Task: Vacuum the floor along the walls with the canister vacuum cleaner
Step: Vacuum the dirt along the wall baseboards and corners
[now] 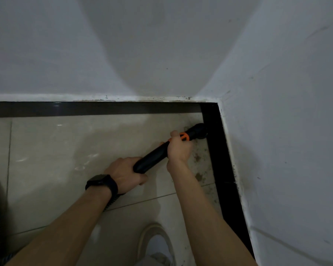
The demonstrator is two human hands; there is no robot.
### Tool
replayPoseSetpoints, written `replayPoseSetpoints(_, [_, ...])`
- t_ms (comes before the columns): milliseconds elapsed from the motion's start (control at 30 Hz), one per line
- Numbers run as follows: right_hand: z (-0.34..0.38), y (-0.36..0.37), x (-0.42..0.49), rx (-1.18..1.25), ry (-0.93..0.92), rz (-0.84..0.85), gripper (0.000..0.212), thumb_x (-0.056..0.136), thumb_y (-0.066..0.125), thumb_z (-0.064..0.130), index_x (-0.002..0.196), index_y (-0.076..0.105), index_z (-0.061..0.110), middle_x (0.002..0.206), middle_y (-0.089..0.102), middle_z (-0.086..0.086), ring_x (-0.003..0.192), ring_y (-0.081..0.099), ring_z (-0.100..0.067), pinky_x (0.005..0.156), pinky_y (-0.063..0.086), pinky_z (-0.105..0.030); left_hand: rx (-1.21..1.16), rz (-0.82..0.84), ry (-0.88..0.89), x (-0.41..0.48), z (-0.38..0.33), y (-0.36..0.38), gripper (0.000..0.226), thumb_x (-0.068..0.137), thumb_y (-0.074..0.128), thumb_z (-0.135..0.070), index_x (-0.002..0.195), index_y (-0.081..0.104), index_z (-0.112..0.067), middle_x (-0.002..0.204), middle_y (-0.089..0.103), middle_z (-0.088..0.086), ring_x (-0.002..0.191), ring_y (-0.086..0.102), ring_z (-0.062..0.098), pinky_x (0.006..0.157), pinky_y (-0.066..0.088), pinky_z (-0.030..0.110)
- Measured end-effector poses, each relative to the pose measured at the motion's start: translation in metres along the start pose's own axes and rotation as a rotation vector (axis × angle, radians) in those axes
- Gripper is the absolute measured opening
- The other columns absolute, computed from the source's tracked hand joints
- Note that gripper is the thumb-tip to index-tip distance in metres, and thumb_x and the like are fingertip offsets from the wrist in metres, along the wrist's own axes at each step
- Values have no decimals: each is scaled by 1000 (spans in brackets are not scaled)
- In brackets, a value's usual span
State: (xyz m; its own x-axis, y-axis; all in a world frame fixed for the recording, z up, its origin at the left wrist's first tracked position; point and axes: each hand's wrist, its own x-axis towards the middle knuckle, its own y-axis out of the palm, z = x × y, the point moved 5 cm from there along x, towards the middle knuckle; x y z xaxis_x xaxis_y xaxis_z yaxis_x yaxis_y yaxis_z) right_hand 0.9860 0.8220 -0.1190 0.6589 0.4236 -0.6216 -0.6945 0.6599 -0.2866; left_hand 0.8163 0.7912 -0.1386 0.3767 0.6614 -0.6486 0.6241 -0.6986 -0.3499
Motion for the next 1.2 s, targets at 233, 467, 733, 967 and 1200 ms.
replayPoseSetpoints(233, [8,10,7,157,1,37,40,92,67,11,127,51,2,91,56,-10,63,60,-22,47,53,-25,112,-101,52,10,-8,-10,14,77,68,-36,80,54,-34,75,63,-6,68,60,16,63,50,29])
replayPoseSetpoints(467, [9,13,13,248,12,83,25,94,65,11,109,45,13,89,54,-10,54,59,-22,46,52,-26,247,-187,88,17,-10,-12,15,84,61,-40,88,49,-32,77,60,-10,71,59,16,67,53,31])
replayPoseSetpoints(733, [15,13,10,296,47,135,33,92,66,7,120,51,6,90,53,-11,53,60,-19,50,54,-27,250,-152,102,10,-17,-19,16,83,63,-42,88,50,-33,79,62,-6,70,60,18,68,55,33])
replayPoseSetpoints(967, [6,38,-20,205,60,213,55,94,66,10,142,39,5,106,54,-12,56,64,-17,51,56,-28,196,-143,49,-16,15,-38,19,77,63,-46,84,50,-33,77,63,-4,68,61,16,67,55,35])
replayPoseSetpoints(1200, [-27,62,-64,152,73,273,53,95,63,14,141,36,8,103,57,-8,48,67,-14,55,57,-30,264,-216,44,-58,57,-54,24,84,65,-43,94,46,-33,82,62,-8,71,59,13,68,54,33])
